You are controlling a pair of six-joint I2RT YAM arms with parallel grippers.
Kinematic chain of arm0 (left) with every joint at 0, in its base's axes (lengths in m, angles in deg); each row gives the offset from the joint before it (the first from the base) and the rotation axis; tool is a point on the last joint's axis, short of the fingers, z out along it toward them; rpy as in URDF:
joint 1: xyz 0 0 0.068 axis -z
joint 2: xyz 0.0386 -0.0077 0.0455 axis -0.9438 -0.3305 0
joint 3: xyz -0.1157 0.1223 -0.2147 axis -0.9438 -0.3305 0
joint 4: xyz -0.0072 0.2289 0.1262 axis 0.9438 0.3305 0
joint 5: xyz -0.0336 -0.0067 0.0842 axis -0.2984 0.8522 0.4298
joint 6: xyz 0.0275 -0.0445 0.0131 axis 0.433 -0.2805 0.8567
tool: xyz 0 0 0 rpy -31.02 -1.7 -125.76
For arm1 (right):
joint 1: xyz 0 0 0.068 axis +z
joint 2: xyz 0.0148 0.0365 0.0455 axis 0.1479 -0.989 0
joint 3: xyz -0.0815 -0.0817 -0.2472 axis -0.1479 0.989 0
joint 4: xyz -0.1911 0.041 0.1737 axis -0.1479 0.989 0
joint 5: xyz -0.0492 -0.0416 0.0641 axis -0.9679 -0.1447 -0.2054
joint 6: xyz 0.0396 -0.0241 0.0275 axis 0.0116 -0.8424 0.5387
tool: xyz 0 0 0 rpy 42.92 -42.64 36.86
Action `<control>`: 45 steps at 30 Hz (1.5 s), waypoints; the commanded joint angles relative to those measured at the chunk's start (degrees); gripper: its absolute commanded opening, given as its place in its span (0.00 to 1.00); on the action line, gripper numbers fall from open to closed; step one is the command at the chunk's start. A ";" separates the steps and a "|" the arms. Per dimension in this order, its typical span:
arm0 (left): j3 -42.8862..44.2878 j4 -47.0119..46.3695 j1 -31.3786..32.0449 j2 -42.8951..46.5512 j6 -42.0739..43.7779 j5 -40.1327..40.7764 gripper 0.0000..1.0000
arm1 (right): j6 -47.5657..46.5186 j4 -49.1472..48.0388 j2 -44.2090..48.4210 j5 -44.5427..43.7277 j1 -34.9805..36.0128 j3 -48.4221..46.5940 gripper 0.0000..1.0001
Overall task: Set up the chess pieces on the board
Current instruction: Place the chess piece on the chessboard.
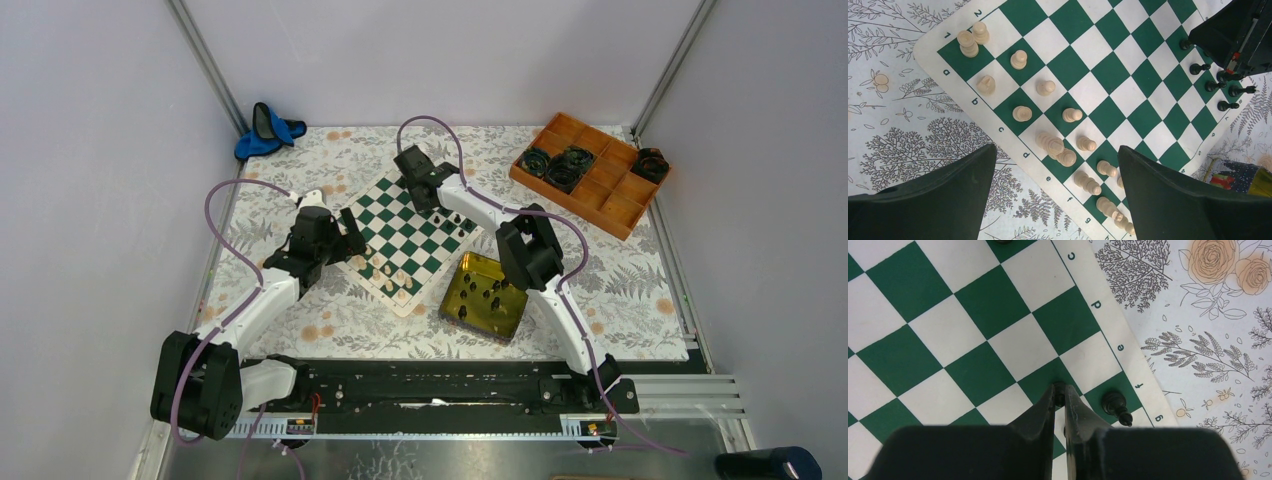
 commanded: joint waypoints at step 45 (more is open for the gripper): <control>0.88 -3.04 0.26 -0.83 0.13 0.14 0.99 | -2.44 -2.74 10.69 1.80 0.05 0.26 0.42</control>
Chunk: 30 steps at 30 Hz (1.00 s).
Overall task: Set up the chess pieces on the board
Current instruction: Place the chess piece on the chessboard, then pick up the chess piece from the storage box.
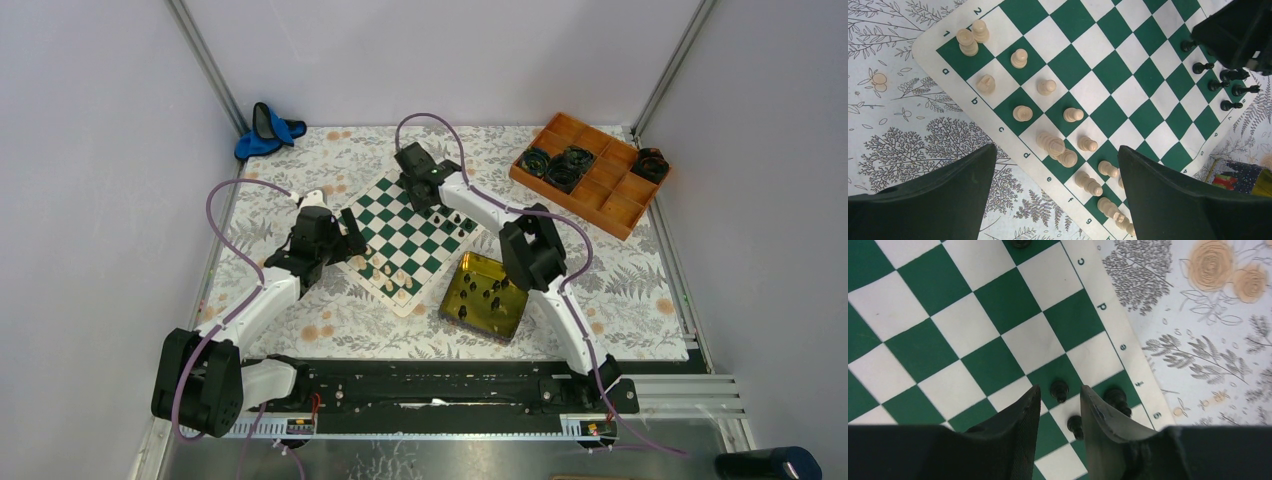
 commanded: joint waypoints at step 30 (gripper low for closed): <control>0.83 -1.50 0.36 -0.90 1.05 2.48 0.99 | 11.27 -9.13 58.03 4.18 1.87 65.93 0.52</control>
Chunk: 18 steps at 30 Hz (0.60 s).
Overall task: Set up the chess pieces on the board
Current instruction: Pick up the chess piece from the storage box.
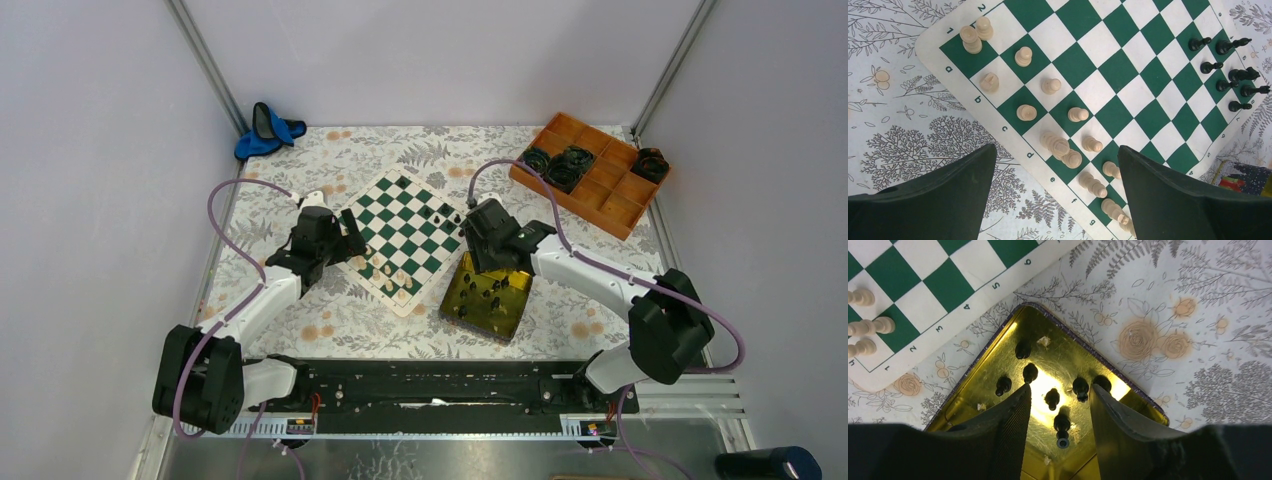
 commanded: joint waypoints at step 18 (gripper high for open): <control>0.93 -1.36 0.36 -0.35 1.08 2.71 0.99 | 3.47 -4.85 -5.03 8.54 1.72 1.03 0.45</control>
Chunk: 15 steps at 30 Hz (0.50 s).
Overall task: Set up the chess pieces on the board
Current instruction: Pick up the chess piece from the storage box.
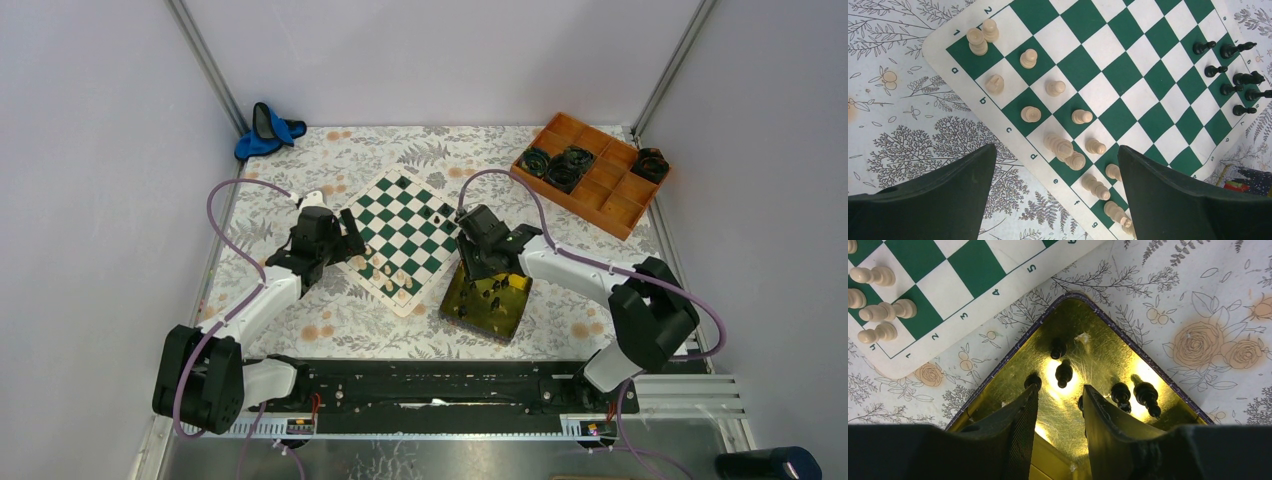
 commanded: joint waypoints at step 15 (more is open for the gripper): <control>1.00 -1.42 0.35 -0.63 1.13 1.54 0.99 | 1.21 -1.83 -3.17 1.89 1.18 0.38 0.37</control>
